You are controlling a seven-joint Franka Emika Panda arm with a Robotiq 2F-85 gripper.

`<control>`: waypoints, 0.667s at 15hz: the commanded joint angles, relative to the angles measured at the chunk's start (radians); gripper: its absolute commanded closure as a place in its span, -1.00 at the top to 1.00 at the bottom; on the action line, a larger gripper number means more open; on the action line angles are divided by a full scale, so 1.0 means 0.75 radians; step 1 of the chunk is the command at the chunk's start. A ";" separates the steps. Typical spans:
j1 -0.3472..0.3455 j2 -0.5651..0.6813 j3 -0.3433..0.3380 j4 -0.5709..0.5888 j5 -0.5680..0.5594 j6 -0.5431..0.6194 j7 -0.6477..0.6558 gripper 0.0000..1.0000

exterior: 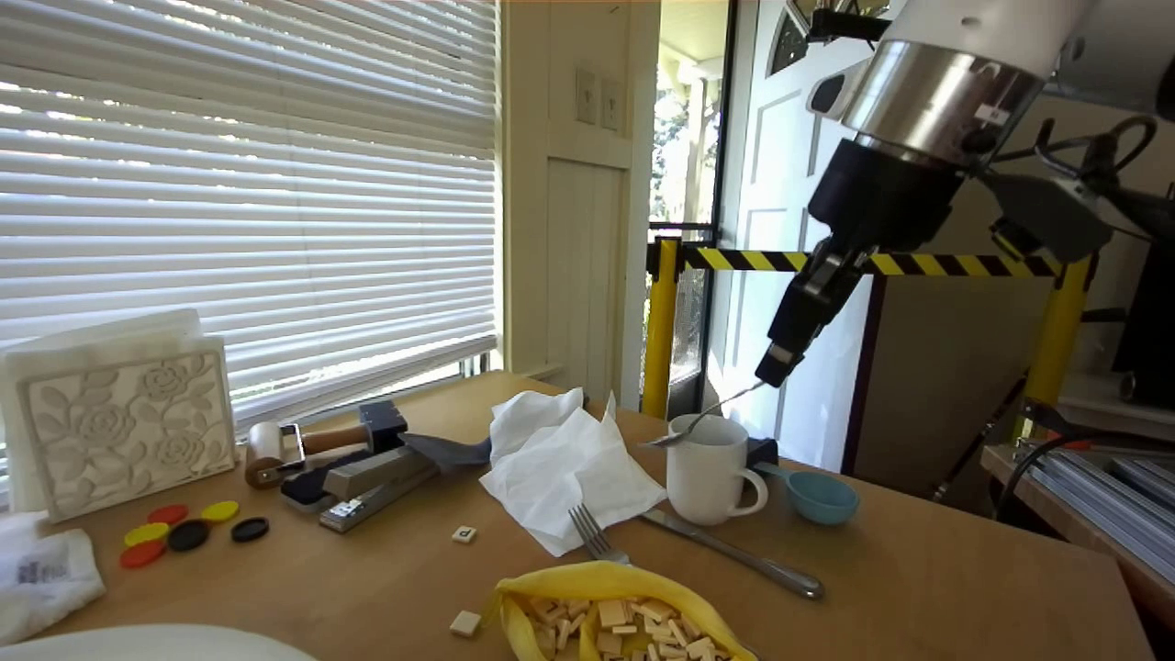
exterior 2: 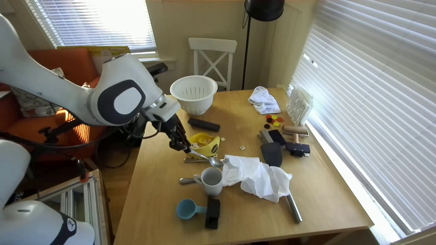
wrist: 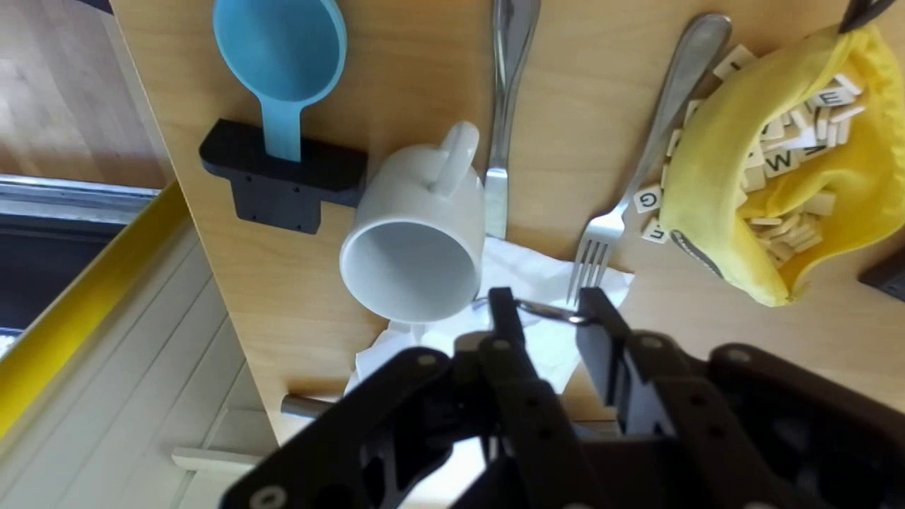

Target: Remove the spoon from the cup

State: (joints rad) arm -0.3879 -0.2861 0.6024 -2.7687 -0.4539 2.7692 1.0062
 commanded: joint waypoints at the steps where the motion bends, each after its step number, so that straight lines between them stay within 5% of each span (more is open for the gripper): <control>1: -0.117 0.112 0.086 0.006 -0.140 0.089 0.136 -0.87; 10: -0.264 0.214 0.203 0.066 -0.389 0.077 0.336 -0.87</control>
State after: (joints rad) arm -0.5442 -0.1656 0.7198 -2.7507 -0.6633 2.8265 1.1844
